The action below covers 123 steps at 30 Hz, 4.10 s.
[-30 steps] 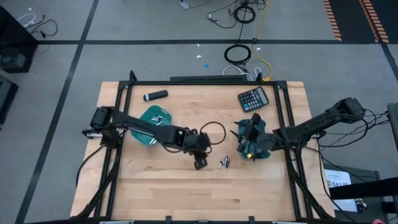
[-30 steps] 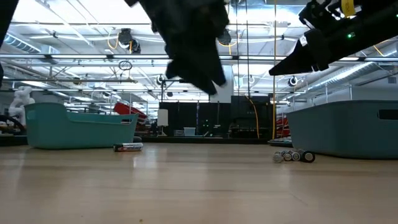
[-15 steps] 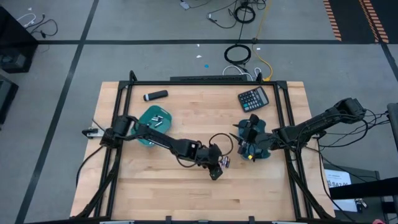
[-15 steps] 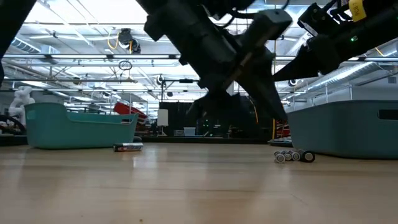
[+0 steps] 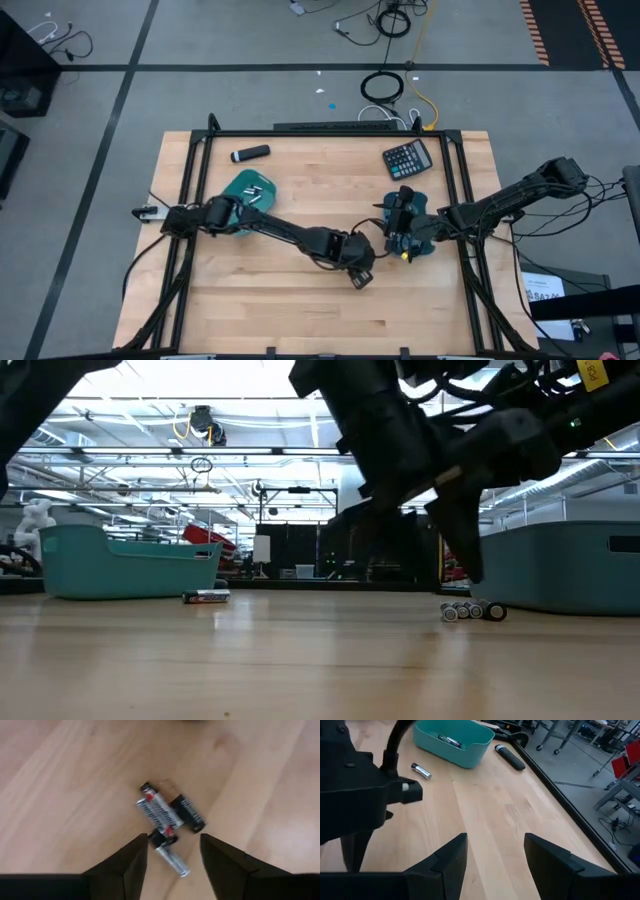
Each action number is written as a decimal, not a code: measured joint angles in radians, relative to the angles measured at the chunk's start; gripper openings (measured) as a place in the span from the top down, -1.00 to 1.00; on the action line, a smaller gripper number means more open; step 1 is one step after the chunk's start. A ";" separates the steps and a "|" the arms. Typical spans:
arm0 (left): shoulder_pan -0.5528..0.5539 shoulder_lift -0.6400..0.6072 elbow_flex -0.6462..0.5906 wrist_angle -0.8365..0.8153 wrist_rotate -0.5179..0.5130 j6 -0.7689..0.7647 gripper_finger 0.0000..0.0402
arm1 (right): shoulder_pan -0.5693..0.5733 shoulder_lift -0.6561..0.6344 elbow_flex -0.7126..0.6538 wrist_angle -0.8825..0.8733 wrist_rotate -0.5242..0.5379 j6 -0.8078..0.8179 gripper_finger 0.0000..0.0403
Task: Sort batteries
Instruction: Put the silver battery into the green bin
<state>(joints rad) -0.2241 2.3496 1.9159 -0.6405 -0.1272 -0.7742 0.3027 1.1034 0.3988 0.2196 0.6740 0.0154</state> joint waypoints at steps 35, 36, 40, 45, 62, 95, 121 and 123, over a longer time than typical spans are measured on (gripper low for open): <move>0.006 0.047 0.030 -0.254 0.038 0.172 0.24 | 0.000 0.000 0.000 -0.021 -0.051 0.025 0.07; 0.006 0.047 0.030 -0.264 0.031 0.185 0.32 | 0.000 0.000 0.000 -0.021 -0.051 0.025 0.07; 0.004 0.047 0.029 -0.285 0.003 0.242 0.79 | 0.000 0.000 0.000 -0.021 -0.051 0.029 0.07; -0.008 0.047 0.027 -0.291 -0.038 0.333 0.97 | 0.000 0.000 0.000 -0.035 -0.050 0.046 0.07; -0.069 -0.079 0.047 -0.192 0.184 0.230 0.52 | 0.000 0.000 0.000 -0.075 -0.052 0.071 0.07; -0.193 0.124 0.058 -0.083 -0.205 0.298 -0.35 | -0.014 -0.024 0.000 -0.175 -0.053 0.001 0.07; -0.200 -0.015 0.050 -0.300 0.069 -0.425 -0.35 | -0.013 -0.039 0.000 -0.160 -0.080 0.054 0.07; -0.203 0.009 0.050 -0.330 0.063 -0.447 -0.35 | -0.013 -0.039 0.000 -0.154 -0.082 0.050 0.07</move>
<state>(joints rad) -0.4275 2.3590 1.9659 -0.9706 -0.0641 -1.2209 0.2893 1.0649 0.3992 0.0654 0.5923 0.0658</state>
